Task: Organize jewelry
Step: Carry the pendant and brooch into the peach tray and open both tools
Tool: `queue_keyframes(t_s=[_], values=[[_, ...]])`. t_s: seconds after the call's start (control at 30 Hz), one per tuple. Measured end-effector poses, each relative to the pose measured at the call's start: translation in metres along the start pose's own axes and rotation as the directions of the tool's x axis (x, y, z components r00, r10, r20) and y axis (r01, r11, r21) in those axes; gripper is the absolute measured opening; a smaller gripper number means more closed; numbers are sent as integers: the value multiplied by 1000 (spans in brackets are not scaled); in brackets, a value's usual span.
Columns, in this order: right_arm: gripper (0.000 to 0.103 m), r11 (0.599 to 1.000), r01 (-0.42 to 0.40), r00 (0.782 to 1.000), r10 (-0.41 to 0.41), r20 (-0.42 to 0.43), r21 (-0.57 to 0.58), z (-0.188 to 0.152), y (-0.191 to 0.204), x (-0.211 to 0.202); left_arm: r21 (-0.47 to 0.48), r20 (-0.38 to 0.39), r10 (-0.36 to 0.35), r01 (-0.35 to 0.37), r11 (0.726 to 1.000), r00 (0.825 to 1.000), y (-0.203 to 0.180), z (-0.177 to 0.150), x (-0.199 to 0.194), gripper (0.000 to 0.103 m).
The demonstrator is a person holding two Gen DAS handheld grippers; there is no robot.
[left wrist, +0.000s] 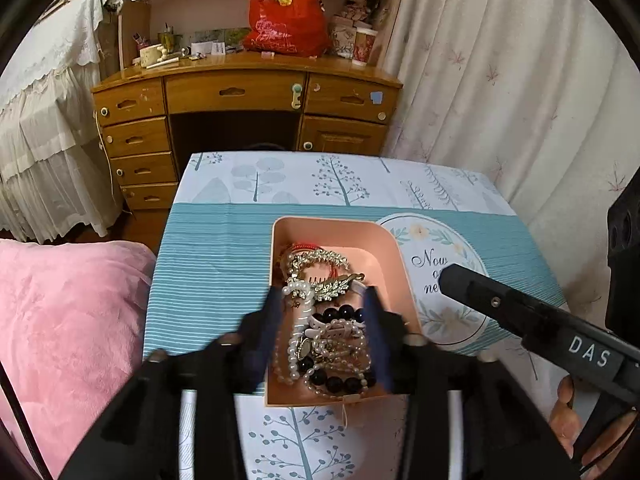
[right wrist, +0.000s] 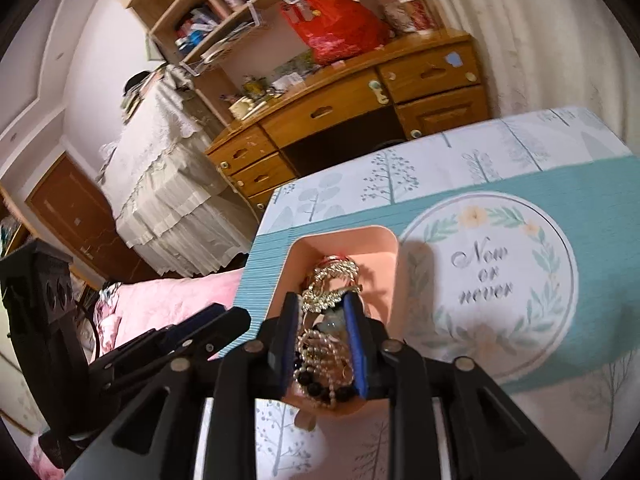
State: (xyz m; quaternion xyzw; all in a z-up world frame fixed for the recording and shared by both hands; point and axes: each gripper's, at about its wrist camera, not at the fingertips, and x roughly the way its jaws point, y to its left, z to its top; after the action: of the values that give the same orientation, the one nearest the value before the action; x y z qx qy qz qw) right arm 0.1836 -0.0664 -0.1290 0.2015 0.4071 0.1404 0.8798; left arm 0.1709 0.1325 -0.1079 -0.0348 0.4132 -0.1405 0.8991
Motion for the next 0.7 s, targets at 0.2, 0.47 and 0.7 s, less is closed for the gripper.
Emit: queue_keyframes(t_s=[0.2,0.47,0.7], values=[[76,994,74,997,-71,-40,76,-7,-10,-27,-5,-88,75,-76,997,993,-6,-8,-23,89],[89,965,257,903,-220,-369,55,-79,-51,-57,-5,-361,216,-233,972,907,-28,-79,-39,96],[90,927,376,795,-332,-508,-17,-126,-109,-124,104,-511,393,-398,911,765,-104,-110,-25,96]])
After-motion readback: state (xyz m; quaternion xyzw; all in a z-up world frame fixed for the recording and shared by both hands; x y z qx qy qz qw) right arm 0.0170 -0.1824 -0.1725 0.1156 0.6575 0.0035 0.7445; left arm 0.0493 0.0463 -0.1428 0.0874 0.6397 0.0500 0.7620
